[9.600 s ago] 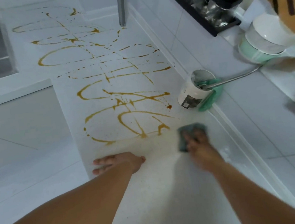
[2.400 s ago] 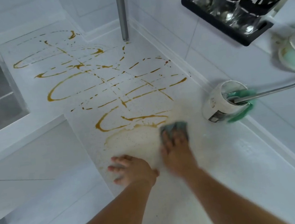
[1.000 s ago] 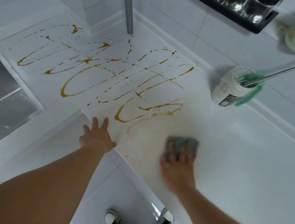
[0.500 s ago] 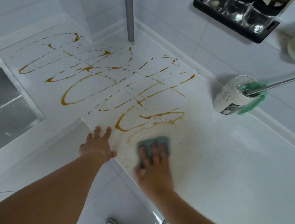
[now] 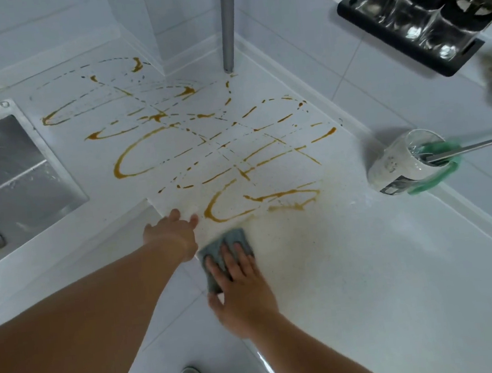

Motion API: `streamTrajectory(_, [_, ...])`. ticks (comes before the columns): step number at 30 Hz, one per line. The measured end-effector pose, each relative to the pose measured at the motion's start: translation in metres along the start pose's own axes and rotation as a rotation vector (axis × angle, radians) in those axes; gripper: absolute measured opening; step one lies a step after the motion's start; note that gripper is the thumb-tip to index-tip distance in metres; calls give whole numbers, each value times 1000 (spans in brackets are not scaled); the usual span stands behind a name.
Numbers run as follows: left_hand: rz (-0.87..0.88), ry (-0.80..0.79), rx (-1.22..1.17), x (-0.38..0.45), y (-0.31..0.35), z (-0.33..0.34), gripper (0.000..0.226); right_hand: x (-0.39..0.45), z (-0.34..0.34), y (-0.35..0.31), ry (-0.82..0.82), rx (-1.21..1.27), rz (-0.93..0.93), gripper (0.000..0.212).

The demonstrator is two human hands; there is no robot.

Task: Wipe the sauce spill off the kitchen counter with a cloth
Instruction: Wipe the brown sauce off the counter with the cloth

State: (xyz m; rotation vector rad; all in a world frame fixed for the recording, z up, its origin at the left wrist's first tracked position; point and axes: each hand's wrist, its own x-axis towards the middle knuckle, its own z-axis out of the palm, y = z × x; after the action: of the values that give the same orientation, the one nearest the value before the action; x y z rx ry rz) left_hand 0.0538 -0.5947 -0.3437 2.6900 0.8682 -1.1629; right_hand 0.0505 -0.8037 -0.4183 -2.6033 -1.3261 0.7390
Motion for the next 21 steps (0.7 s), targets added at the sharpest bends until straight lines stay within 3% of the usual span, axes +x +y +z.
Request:
streamTrajectory(3, [7,-22,26,-2,1,-1,79,9,-25,38,-25,-138,-202,67])
streamTrajectory(5, [21,-2,49,-2,-4,1,86,24,-49,72,67,-138,0,71])
streamTrajectory(7, [38,3,47,-1,-6,5,95,35,-66,94,111,-6,390,68])
streamTrajectory(9, [42,1,42,-1,-10,10,101,41,-62,65,58,-1,497,66])
streamTrajectory(13, [58,18,10,4,-12,12,102,14,-11,-18,39,-11,78,67])
streamTrajectory(15, [71,10,10,6,-13,10,103,12,-21,0,-6,-17,-113,64])
streamTrajectory(17, [76,15,17,7,-12,12,106,22,-44,47,45,-44,-168,62])
streamTrajectory(18, [78,17,12,7,-13,14,108,29,-62,73,127,-12,-48,58])
streamTrajectory(20, [96,21,0,8,-15,18,110,43,-93,134,106,262,343,54])
streamTrajectory(21, [103,28,-1,9,-17,20,110,52,-101,161,133,280,508,55])
